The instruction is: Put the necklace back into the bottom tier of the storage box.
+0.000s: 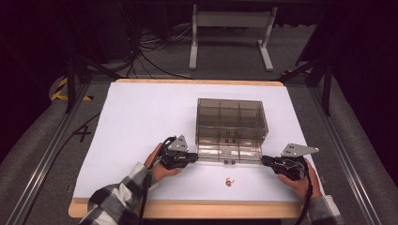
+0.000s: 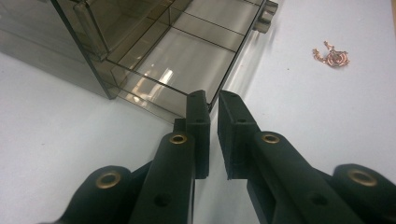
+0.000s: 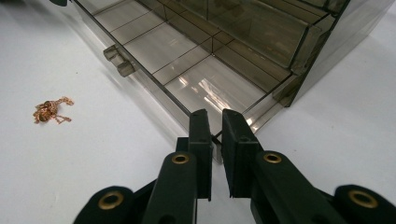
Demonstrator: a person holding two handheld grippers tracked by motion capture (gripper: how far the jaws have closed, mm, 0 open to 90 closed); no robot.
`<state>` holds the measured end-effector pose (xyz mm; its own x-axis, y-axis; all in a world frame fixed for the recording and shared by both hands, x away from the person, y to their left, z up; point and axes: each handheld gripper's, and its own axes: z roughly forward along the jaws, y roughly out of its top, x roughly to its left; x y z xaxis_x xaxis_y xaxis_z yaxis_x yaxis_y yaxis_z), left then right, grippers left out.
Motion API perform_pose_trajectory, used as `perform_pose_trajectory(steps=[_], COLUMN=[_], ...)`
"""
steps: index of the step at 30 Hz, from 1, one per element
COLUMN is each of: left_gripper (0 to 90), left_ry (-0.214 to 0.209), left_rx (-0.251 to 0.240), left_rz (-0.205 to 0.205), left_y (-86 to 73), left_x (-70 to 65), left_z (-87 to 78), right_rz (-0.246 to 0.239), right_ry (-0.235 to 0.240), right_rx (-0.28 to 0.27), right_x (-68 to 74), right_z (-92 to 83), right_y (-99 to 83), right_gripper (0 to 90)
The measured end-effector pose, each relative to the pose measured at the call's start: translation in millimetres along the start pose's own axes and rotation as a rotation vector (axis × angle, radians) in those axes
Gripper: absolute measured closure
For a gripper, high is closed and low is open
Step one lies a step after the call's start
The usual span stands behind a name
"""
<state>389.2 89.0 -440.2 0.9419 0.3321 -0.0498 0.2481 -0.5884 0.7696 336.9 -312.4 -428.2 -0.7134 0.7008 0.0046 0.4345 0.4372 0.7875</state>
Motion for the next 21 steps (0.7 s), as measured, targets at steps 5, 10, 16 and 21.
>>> perform_pose_trajectory(steps=[5,10,16,21], left_gripper=[82.7,82.6,81.8,82.0], left_ry=[-0.006,-0.015,-0.013,-0.017], left_rx=[0.001,-0.006,-0.001,0.000], left_rz=[0.001,0.001,0.014,0.011], left_y=[-0.1,-1.0,-1.0,-1.5], left_x=[-0.2,-2.4,-5.8,-6.5], left_z=[-0.3,-1.5,-2.3,-2.3], right_rz=[0.004,0.006,0.001,0.002], right_ry=[0.001,0.014,0.015,0.014], right_rx=[0.000,0.001,0.006,0.008], right_x=[0.8,2.0,4.0,4.4], right_z=[-0.4,-1.9,-3.9,-4.3], right_y=[-0.3,-1.3,-2.1,-2.1], right_gripper=[83.0,83.2,83.2,83.1])
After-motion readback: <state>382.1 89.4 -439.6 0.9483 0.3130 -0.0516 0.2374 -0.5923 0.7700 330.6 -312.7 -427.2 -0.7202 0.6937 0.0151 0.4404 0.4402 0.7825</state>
